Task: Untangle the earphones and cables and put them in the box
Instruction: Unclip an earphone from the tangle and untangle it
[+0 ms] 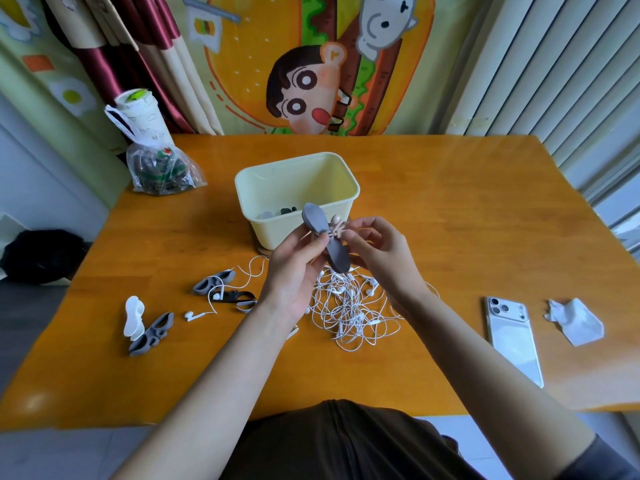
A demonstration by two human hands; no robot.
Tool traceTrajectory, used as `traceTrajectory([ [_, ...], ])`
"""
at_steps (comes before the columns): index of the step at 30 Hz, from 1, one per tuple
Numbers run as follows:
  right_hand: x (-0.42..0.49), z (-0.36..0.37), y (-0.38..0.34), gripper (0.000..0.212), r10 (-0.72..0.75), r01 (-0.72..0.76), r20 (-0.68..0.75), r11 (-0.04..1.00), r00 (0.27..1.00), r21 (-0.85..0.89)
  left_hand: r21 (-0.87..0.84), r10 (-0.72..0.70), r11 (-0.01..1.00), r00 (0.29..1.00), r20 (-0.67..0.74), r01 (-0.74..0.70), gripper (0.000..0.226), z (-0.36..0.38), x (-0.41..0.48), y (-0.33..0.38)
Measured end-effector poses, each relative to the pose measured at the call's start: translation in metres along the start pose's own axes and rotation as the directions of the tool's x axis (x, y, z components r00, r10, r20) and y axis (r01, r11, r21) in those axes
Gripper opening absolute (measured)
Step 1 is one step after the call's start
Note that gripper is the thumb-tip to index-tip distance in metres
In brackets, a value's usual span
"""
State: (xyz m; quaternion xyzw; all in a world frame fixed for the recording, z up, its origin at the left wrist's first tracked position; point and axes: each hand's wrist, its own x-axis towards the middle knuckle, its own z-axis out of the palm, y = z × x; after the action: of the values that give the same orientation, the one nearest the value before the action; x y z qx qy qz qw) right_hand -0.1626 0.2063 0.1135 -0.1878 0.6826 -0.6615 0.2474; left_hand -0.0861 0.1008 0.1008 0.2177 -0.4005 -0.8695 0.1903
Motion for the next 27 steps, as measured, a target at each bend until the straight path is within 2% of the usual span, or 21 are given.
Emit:
traceTrajectory([
  [2, 0.003, 0.001, 0.002, 0.004, 0.046, -0.046, -0.01, 0.998, 0.999, 0.041, -0.027, -0.02, 0.999, 0.999, -0.027, 0.019, 0.03, -0.002, 0.001, 0.0],
  [9, 0.008, -0.001, 0.007, 0.003, 0.079, -0.079, 0.04, 0.997, 0.996, 0.004, -0.043, -0.045, 0.998, 0.996, -0.071, 0.042, 0.031, -0.004, 0.002, -0.003],
  [16, 0.018, 0.006, 0.018, 0.008, 0.103, -0.105, -0.046, 0.994, 0.994, -0.024, -0.049, -0.063, 0.997, 0.991, -0.116, 0.058, 0.027, -0.007, 0.011, -0.005],
  [20, 0.02, 0.014, 0.021, 0.025, 0.05, -0.059, -0.067, 0.989, 0.996, -0.139, -0.118, -0.077, 0.992, 0.973, -0.217, 0.052, 0.031, -0.013, 0.021, -0.007],
  [23, 0.018, 0.018, 0.025, 0.035, -0.044, 0.043, 0.002, 0.946, 0.999, -0.321, -0.157, -0.057, 0.988, 0.96, -0.273, 0.015, 0.029, -0.018, 0.029, -0.005],
  [27, 0.029, 0.025, 0.031, 0.034, -0.129, 0.128, 0.031, 0.863, 0.991, -0.488, -0.116, -0.02, 0.993, 0.942, -0.336, -0.02, 0.047, -0.022, 0.046, -0.004],
])
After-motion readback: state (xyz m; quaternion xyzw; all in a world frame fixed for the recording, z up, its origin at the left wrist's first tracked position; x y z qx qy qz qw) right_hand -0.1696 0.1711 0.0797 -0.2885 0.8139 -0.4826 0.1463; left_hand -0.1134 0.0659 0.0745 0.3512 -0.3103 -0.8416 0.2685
